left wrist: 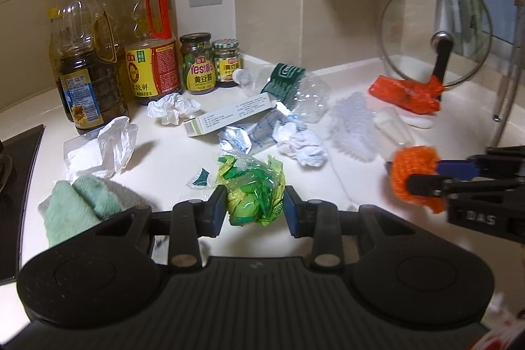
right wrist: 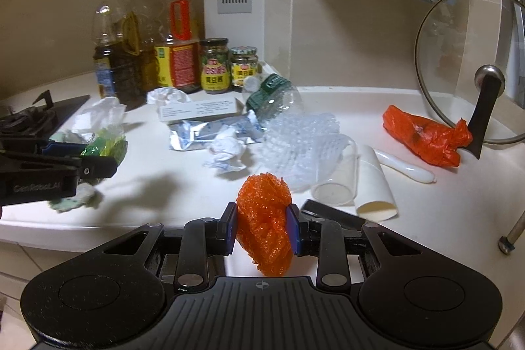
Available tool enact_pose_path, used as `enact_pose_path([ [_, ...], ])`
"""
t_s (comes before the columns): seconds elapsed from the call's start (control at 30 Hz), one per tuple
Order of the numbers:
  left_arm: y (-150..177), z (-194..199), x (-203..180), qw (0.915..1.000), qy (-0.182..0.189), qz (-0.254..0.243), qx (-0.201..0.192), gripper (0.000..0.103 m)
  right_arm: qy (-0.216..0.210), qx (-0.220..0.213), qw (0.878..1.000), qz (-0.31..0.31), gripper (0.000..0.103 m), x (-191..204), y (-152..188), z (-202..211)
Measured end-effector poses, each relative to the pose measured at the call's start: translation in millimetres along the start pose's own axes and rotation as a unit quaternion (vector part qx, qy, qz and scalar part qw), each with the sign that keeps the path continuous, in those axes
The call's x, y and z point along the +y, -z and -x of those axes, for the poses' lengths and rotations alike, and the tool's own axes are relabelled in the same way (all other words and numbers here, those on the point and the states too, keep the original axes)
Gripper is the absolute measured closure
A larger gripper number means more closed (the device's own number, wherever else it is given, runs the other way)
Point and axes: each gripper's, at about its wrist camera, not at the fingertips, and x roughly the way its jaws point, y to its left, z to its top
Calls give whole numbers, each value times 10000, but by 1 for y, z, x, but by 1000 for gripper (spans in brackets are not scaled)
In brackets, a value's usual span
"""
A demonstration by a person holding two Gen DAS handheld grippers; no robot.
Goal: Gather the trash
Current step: 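Carry the orange mesh bag and green bag down over the wastebasket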
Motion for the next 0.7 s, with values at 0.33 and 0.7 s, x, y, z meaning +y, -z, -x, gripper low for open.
enact_pose_path([
  [0.33, 24, 43, 0, 9996, 247, -36, 146, 70, -239, 45, 9997, 10, 71, 30, 12, 20],
  [0.7, 59, 63, 6, 9982, 336, 118, 488, 70, -509, 364, 9979, 153, 71, 64, 36, 25],
])
